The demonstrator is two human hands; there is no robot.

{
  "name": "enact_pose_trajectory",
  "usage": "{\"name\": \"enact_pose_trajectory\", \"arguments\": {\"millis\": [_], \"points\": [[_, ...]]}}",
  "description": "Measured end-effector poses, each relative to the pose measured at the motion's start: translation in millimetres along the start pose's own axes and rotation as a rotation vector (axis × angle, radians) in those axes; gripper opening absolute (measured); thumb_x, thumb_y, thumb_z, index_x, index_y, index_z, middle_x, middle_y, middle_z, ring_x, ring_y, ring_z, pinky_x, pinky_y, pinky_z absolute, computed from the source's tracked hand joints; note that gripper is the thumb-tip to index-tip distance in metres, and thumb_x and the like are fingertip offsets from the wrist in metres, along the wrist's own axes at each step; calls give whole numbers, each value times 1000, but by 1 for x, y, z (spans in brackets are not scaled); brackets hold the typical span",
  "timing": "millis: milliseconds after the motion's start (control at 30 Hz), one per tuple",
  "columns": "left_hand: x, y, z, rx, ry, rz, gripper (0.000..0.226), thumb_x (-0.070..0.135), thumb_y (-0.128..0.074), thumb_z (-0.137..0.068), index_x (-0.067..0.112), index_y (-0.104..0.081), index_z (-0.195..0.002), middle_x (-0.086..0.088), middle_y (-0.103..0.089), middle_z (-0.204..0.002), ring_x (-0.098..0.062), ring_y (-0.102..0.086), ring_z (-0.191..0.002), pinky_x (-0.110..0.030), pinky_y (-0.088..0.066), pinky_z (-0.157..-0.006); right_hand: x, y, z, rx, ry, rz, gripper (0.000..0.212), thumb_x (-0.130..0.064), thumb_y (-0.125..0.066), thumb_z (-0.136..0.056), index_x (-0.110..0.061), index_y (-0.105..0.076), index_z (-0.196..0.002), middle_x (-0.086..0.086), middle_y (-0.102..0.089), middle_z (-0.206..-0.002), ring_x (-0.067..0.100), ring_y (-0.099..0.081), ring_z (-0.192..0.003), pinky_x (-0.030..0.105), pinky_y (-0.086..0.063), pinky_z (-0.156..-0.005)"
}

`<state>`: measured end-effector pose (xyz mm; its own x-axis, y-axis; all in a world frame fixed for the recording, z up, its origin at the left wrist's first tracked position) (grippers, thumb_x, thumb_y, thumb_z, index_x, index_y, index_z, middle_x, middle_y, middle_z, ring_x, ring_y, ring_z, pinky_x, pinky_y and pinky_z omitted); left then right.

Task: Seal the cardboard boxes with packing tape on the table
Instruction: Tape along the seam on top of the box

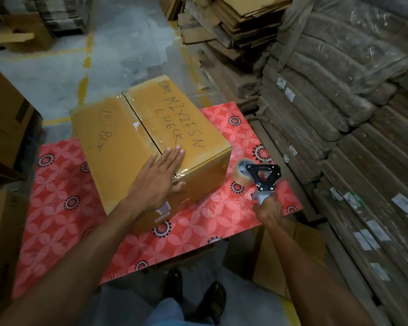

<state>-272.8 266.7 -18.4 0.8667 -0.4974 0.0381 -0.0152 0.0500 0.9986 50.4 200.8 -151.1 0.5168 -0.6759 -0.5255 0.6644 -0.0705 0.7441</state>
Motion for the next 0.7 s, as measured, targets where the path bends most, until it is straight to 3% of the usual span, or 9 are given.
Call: {"name": "enact_pose_trajectory", "arguments": {"millis": [67, 133, 200, 267, 333, 400, 500, 600, 700], "points": [[-1, -1, 3, 4, -2, 5, 82, 66, -22, -99, 22, 16, -158, 2, 17, -165, -16, 16, -153, -46, -3, -126, 2, -8, -4, -7, -12, 2, 43, -16, -72, -90, 6, -56, -122, 15, -62, -101, 32, -62, -88, 31, -45, -65], [-2, 4, 3, 17, -11, 44, 83, 71, -20, -98, 24, 10, -159, 7, 14, -166, -13, 13, -153, -44, -2, -126, 0, -14, -8, -29, -29, -2, 43, -22, -70, -91, 5, -56, -121, 13, -63, -102, 30, -62, -87, 32, -49, -64], [-5, 12, 1, 21, -12, 130, 79, 73, -17, -98, 29, 2, -160, 13, 9, -166, -7, 10, -153, -42, 1, -125, -7, -11, -8, -19, -51, 111, 48, -35, -66, -93, 1, -57, -123, 20, -64, -117, 37, -62, -105, 44, -54, -87], [-19, 19, -4, 19, 8, 200, 71, 71, -13, -100, 34, -3, -160, 16, 6, -166, -4, 9, -152, -45, 3, -125, -31, 14, -2, 166, -46, 209, 55, -36, -63, -91, -1, -51, -132, 25, -55, -131, 42, -52, -120, 52, -41, -102], [-46, 22, -17, 23, 65, 215, 71, 69, -7, -100, 32, -1, -160, 14, 7, -166, -6, 10, -153, -48, 5, -124, -82, 45, 16, 392, 150, 132, 52, -28, -61, -89, -3, -49, -133, 24, -53, -133, 43, -50, -122, 54, -40, -103], [-82, 25, -36, 23, 136, 212, 74, 69, -3, -99, 27, 2, -160, 9, 8, -167, -10, 10, -153, -50, 5, -124, -149, 61, 36, 468, 489, -114, 32, -16, -58, -87, -9, -59, -118, 14, -62, -116, 36, -57, -110, 53, -46, -96], [-137, 28, -66, 15, 225, 186, 75, 64, -2, -99, 21, 3, -160, 3, 6, -168, -16, 6, -154, -51, 3, -124, -257, 34, 67, 218, 830, -150, 21, -2, -57, -86, -10, -67, -102, 6, -68, -97, 27, -63, -93, 39, -50, -83], [-178, 32, -91, -1, 252, 140, 70, 59, -6, -102, 21, 3, -161, 4, 6, -168, -16, 6, -154, -49, 3, -124, -345, -38, 89, -32, 1083, 147, 22, -6, -57, -86, -8, -68, -105, 13, -72, -101, 35, -64, -97, 42, -51, -85], [-210, 34, -115, -14, 269, 112, 64, 51, -9, -106, 22, 2, -161, 6, 5, -168, -14, 4, -154, -49, 1, -123, -403, -91, 85, -25, 1170, 312, 27, -10, -51, -92, -8, -64, -115, 16, -68, -108, 38, -61, -102, 46, -50, -87]]}}
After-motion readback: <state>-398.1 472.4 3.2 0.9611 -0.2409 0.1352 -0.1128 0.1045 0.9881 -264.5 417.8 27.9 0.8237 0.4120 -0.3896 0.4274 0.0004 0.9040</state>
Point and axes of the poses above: each hand's wrist, its own z-axis away from the middle knuckle, its own y-axis out of the back of the hand, x = y × z, the point moved 5 cm from there along -z, towards the middle knuckle
